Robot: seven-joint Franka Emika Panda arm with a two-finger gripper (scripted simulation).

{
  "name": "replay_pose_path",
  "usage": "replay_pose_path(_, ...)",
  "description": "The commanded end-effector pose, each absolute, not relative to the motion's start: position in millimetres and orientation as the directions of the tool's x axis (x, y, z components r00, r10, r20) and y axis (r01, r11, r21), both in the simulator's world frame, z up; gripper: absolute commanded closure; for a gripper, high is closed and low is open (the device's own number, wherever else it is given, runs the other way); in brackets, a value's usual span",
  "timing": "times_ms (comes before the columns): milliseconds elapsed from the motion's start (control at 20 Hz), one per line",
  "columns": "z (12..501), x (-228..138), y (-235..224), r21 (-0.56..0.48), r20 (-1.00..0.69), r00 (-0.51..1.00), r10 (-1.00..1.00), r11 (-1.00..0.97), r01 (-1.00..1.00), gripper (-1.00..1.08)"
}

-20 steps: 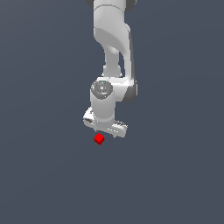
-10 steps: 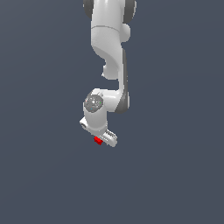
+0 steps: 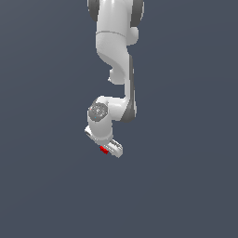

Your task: Pick up the red cube and move it to a goal position.

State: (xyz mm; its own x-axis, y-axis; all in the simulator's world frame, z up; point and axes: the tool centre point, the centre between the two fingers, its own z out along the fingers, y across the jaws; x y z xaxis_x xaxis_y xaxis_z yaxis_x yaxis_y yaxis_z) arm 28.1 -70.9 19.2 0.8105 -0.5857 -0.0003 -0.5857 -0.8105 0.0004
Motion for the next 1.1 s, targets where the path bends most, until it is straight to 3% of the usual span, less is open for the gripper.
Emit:
replay_pose_path(0, 20, 28, -70, 0.0, 0.0, 0.812, -0.583, -0.812, -0.583, 1.08)
replay_pose_path(650, 22, 28, -70, 0.0, 0.0, 0.812, -0.583, -0.812, -0.583, 1.08)
replay_pose_path(1050, 49, 22, -59, 0.0, 0.0, 0.812, -0.583, -0.812, -0.583, 1.08)
